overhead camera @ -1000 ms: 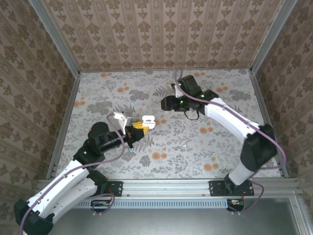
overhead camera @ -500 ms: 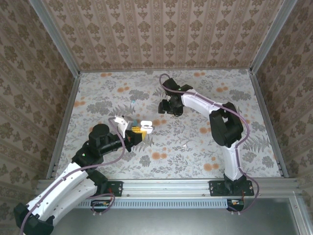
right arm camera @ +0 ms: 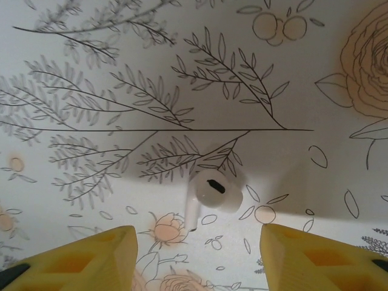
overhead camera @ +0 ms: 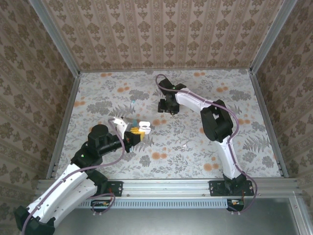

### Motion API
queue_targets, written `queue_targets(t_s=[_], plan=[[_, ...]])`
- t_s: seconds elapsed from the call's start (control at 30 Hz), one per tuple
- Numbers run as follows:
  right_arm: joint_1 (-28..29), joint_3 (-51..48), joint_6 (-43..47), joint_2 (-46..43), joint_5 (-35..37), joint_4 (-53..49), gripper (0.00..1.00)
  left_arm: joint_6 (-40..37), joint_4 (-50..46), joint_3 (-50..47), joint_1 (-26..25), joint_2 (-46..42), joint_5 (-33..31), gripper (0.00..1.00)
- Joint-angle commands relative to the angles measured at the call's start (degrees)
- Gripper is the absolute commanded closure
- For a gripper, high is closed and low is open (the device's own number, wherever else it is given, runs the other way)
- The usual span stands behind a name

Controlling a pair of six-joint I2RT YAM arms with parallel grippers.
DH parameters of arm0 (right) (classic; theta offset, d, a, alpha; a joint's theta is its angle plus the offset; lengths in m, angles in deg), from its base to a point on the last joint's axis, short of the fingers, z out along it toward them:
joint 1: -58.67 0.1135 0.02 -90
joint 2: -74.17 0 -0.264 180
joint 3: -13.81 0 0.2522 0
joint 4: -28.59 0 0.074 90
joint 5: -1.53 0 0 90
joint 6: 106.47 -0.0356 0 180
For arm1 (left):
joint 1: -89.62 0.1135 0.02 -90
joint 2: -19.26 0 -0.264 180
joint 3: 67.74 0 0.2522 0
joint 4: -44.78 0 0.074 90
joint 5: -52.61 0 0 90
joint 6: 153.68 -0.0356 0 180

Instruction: Insert wireless bluetooth earbuds into charging case

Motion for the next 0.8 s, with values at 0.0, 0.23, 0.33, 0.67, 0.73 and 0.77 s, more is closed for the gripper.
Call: queue_targets(t_s=[0.0, 0.23, 0.33, 0.67, 0.73, 0.77], plan=[[0.2, 2.0, -1.5, 1.9, 1.9, -2.4, 0.45, -2.0, -0.3, 0.4, 0.6, -0.8, 0.9, 1.00], [-0.2, 3.8, -2.2, 3.9, 2.0, -2.1, 0.49, -2.9, -2.6, 1.7, 1.2, -0.9, 1.5, 1.00], [-0.1, 5.3, -2.2, 5.0, 1.9, -2.5, 0.50, -3.3, -3.4, 2.0, 1.4, -1.0, 1.6, 1.00], [-0.2, 8.1, -1.4, 7.2, 1.8, -4.9, 0.57, -2.9, -3.7, 1.9, 1.6, -1.4, 2.1, 1.00], [-0.1, 8.1, -1.1, 7.1, 1.8, -5.1, 0.59, -2.6, -3.6, 1.7, 1.6, -1.5, 2.0, 1.00], [-0.2, 8.1, -0.8, 7.1, 1.8, -5.3, 0.60, -2.6, -3.5, 1.6, 1.7, -1.6, 2.2, 1.00]])
